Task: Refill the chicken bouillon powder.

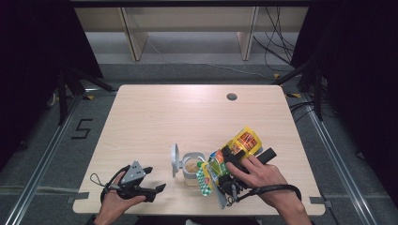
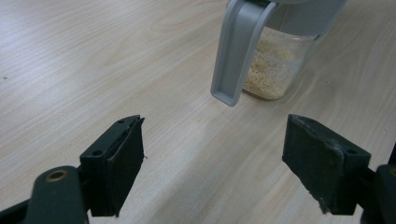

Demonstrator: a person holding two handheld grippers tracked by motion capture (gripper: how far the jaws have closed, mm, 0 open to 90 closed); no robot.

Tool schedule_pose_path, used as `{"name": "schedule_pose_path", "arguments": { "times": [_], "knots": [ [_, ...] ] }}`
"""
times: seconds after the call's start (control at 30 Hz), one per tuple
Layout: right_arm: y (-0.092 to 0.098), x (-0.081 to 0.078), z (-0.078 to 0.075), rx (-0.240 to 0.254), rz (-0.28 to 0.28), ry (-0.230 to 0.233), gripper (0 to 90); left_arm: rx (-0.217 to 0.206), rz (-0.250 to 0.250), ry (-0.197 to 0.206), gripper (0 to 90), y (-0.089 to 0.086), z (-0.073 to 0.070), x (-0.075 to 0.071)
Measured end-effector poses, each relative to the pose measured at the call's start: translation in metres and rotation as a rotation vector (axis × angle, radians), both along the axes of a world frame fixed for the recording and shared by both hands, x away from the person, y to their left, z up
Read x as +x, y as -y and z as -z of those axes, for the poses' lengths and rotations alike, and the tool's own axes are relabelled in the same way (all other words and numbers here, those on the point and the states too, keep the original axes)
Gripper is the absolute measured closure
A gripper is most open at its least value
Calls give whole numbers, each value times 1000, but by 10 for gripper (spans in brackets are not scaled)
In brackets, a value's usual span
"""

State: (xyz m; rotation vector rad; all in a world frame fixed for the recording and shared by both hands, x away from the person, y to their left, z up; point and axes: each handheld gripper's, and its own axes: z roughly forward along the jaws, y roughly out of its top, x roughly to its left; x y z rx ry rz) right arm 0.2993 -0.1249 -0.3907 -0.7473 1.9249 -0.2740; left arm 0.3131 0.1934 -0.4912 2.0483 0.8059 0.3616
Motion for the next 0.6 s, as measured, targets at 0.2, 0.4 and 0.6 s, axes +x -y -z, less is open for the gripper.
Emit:
{"name": "schedule_pose_path", "arguments": {
  "times": [0.2,0.4,0.6],
  "knots": [
    [1,0,-1,3,1,5,610,-7,-8,-7,199,1,0,-1],
    [0,-1,1,3,4,-4,610,-10,-10,-9,199,1,0,-1],
    [0,-2,2,14,13,-2,610,5,5,6,199,0,0,0]
  ]
}}
